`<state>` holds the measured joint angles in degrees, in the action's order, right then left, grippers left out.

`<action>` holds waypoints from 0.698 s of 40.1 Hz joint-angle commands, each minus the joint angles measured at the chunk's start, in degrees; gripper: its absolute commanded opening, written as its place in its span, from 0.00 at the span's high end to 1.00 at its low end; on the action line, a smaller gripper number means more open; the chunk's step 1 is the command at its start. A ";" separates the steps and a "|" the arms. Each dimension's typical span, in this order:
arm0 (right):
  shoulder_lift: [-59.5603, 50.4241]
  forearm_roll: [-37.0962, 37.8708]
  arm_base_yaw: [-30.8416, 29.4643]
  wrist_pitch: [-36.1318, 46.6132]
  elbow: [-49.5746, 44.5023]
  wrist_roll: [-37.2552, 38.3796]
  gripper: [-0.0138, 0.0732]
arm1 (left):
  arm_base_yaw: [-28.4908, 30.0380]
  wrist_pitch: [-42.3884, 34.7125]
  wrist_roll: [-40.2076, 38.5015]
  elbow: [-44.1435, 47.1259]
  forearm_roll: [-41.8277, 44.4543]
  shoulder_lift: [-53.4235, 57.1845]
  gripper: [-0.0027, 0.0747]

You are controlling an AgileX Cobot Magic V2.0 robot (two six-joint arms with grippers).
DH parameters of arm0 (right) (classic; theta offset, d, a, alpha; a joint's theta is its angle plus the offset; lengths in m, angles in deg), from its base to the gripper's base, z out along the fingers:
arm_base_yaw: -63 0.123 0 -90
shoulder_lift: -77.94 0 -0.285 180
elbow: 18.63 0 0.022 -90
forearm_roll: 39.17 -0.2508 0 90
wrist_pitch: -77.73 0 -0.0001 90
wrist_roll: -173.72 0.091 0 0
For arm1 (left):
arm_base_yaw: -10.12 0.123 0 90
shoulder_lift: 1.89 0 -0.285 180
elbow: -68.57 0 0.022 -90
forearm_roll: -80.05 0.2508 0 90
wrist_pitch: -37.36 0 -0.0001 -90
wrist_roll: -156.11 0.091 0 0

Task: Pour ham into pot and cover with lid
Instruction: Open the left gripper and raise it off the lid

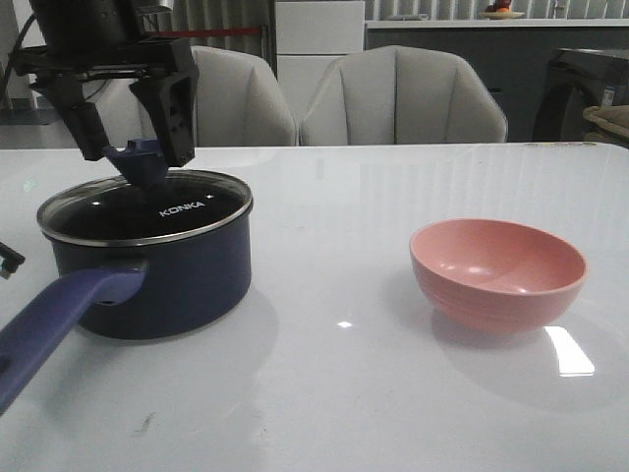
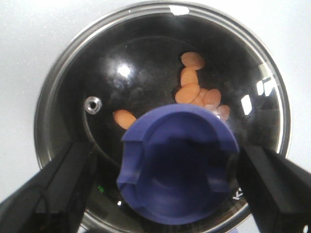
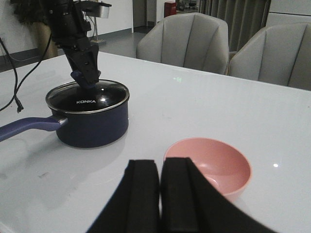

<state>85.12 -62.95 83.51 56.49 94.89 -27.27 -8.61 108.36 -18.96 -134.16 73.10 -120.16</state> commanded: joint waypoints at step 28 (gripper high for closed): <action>-0.71 -0.23 0.02 4.21 1.36 -0.23 0.63 | 4.61 -2.85 -0.16 4.26 0.88 15.11 0.39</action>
<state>85.12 -62.95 83.51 56.49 94.89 -27.27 -5.14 108.23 -18.96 -132.13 74.68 -111.10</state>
